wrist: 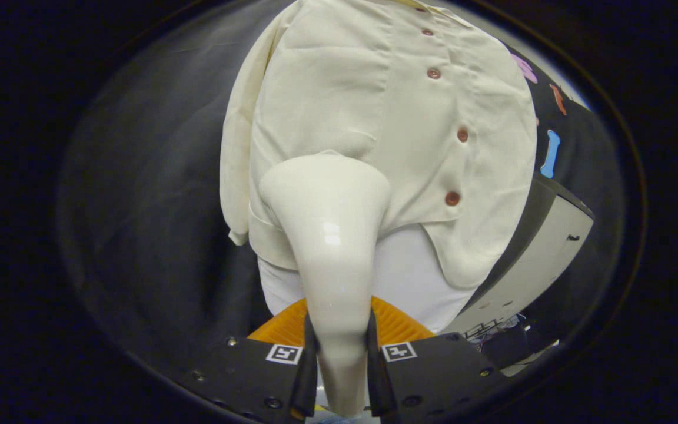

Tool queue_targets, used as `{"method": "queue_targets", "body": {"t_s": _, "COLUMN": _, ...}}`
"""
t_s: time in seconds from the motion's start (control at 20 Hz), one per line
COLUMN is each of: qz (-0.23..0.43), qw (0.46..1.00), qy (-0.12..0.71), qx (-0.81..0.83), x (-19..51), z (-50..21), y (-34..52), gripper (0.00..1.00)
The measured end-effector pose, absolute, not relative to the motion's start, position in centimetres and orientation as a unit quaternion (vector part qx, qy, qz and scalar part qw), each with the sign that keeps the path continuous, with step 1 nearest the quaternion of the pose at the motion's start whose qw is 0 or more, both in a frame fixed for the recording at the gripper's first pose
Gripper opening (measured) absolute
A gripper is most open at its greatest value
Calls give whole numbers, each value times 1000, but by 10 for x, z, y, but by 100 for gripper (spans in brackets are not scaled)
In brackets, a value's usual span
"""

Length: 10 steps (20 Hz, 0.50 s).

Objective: Iron the clothes twice with a garment steamer, once on the left side and once on the right side.

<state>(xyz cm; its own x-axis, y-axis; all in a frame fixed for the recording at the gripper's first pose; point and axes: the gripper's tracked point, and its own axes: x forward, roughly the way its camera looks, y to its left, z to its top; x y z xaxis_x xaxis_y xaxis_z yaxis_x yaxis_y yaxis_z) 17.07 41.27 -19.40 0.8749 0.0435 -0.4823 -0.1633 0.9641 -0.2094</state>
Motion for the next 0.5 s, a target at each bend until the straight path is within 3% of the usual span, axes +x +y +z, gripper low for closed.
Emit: {"method": "queue_targets", "body": {"t_s": 0.5, "qz": 71, "qw": 976, "qy": 173, "qx": -107, "x": 103, "z": -80, "y": 388, "gripper": 35}}
